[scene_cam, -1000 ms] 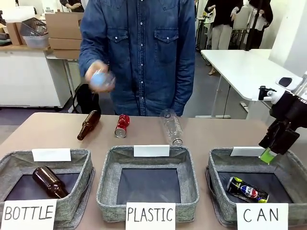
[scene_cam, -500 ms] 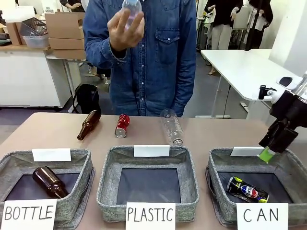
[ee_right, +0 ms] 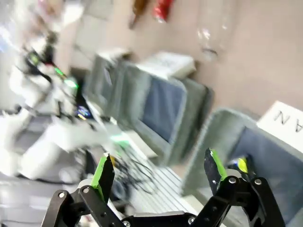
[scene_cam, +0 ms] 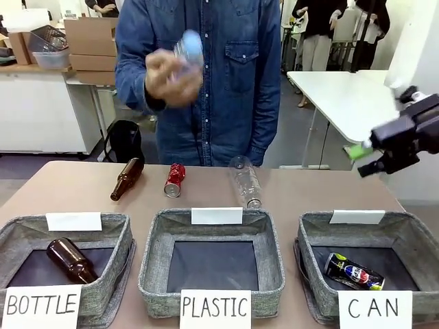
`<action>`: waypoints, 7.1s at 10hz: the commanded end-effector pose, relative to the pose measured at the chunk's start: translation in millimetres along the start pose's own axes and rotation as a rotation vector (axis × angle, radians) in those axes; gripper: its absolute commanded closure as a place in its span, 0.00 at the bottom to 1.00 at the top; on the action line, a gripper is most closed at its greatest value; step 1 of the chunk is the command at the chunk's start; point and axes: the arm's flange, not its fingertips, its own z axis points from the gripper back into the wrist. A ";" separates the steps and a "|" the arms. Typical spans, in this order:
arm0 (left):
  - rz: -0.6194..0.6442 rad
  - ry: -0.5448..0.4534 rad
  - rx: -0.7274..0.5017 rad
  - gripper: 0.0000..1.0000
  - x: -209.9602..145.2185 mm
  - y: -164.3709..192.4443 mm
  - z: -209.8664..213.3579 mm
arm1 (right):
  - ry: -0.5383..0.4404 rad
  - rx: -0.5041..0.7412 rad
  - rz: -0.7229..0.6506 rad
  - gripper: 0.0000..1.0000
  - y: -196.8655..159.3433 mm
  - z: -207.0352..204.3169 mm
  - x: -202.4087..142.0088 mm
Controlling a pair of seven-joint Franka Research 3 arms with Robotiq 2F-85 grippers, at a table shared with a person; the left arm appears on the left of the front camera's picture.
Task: Sort the can waste into the basket.
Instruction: Pick up the can waste from the table and place it in the right Fabric basket.
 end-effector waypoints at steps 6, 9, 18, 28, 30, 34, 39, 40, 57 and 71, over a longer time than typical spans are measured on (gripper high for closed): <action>-0.024 -0.019 -0.016 0.00 1.0 -0.4 -1.1 | -0.286 0.298 -0.224 0.00 -14.7 27.8 13.8; -0.024 -0.019 -0.016 0.00 1.0 -0.4 -1.1 | -0.286 0.298 -0.224 0.00 -14.7 27.8 13.8; -0.024 -0.019 -0.016 0.00 1.0 -0.4 -1.1 | -0.286 0.298 -0.224 0.00 -14.7 27.8 13.8; -0.241 0.422 0.053 0.00 53.4 -31.3 -111.7 | -0.286 0.298 -0.224 0.00 -14.7 27.8 13.8; -0.231 0.497 0.076 0.00 65.8 -32.9 -186.0 | -0.286 0.298 -0.224 0.00 -14.7 27.8 13.8; -0.253 0.465 0.032 0.00 52.5 -52.8 -174.7 | -0.286 0.298 -0.224 0.00 -14.7 27.8 13.8; 0.076 0.578 0.304 0.00 89.5 -16.5 -340.7 | -0.286 0.298 -0.224 0.00 -14.7 27.8 13.8; 0.096 0.562 0.388 0.00 89.2 -7.5 -365.6 | -0.286 0.298 -0.224 0.00 -14.7 27.8 13.8; 0.277 0.584 -0.014 0.00 122.6 22.4 -146.7 | -0.286 0.298 -0.224 0.00 -14.7 27.8 13.8; 0.314 0.471 0.161 0.00 98.1 4.0 -222.8 | -0.286 0.298 -0.224 0.00 -14.7 27.8 13.8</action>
